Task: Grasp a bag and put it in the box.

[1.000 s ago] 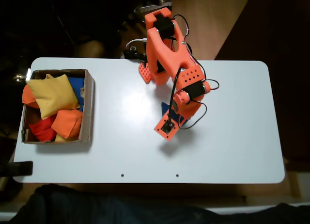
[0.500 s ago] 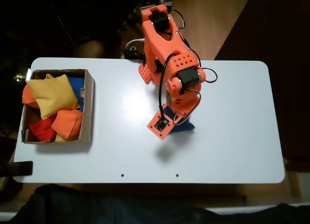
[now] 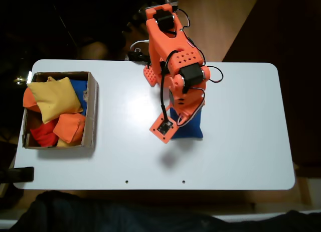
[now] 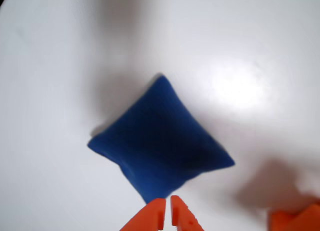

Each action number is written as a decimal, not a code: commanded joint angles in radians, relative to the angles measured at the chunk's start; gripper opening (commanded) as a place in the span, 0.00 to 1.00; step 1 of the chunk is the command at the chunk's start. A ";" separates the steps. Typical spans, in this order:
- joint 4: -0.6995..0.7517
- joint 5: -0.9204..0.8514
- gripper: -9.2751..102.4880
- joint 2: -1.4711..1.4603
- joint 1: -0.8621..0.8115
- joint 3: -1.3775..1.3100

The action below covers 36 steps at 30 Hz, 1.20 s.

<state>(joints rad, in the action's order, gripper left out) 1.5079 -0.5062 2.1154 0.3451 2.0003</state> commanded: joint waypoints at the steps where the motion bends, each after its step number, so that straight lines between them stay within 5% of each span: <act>1: -0.014 0.017 0.08 0.054 -0.038 -0.009; 12: -0.028 0.046 0.08 0.075 -0.140 -0.005; 36: -0.034 0.080 0.09 -0.095 0.091 -0.006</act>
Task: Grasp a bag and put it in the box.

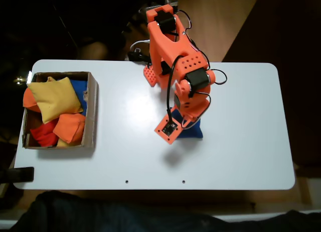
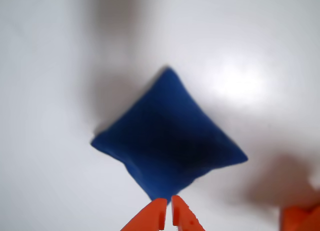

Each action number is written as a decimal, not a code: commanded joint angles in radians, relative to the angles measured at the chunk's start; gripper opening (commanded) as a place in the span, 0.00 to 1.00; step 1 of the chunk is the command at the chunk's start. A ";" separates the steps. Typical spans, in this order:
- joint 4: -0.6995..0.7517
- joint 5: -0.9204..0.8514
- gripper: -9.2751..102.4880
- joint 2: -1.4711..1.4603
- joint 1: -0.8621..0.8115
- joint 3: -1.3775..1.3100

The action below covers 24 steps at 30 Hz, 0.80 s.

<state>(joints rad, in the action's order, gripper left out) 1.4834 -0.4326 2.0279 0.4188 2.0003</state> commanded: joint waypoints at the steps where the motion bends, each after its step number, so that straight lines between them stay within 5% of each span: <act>1: -0.011 0.005 0.09 -0.018 0.021 -0.006; 15: -0.011 -0.078 0.09 -0.124 0.060 0.000; 24: -0.012 -0.072 0.37 -0.112 0.031 0.038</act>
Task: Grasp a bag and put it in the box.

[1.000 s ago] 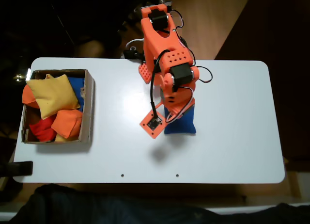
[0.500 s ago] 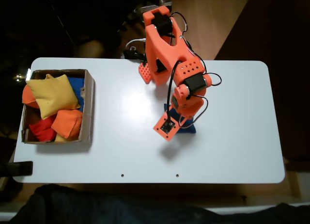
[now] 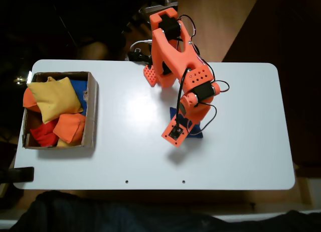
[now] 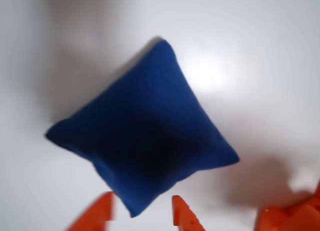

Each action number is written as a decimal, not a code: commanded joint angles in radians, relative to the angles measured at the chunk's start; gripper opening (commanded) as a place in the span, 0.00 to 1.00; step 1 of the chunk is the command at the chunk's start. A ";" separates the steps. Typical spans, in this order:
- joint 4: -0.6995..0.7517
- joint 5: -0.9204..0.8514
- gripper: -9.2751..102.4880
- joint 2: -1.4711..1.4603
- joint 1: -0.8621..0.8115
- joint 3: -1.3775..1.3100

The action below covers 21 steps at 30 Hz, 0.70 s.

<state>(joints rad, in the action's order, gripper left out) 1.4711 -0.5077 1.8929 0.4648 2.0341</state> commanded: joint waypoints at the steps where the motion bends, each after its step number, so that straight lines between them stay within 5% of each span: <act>1: -0.003 0.008 0.39 0.025 -0.018 0.012; 8: -0.005 0.092 0.56 0.041 -0.020 0.049; 15: -0.023 0.161 0.58 0.072 -0.006 0.075; 21: -0.040 0.126 0.69 0.072 -0.015 0.135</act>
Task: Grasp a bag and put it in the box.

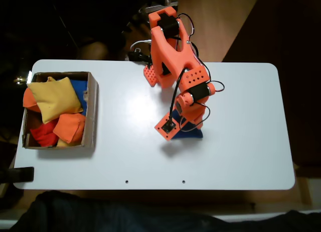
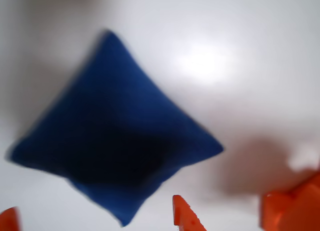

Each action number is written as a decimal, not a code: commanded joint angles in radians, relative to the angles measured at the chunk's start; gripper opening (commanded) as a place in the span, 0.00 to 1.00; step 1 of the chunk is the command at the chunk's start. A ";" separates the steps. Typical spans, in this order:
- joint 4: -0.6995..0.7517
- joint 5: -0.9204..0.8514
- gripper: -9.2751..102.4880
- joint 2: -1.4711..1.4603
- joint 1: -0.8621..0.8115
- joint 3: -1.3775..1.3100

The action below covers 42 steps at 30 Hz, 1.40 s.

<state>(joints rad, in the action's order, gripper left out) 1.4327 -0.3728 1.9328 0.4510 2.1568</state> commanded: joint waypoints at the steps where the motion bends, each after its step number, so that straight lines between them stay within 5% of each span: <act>1: -0.009 -0.014 0.70 0.032 -0.003 0.023; 42: -0.224 -0.126 0.72 -0.206 -0.018 0.123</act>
<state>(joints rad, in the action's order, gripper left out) 1.2410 -0.4893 1.7518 0.4387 2.2764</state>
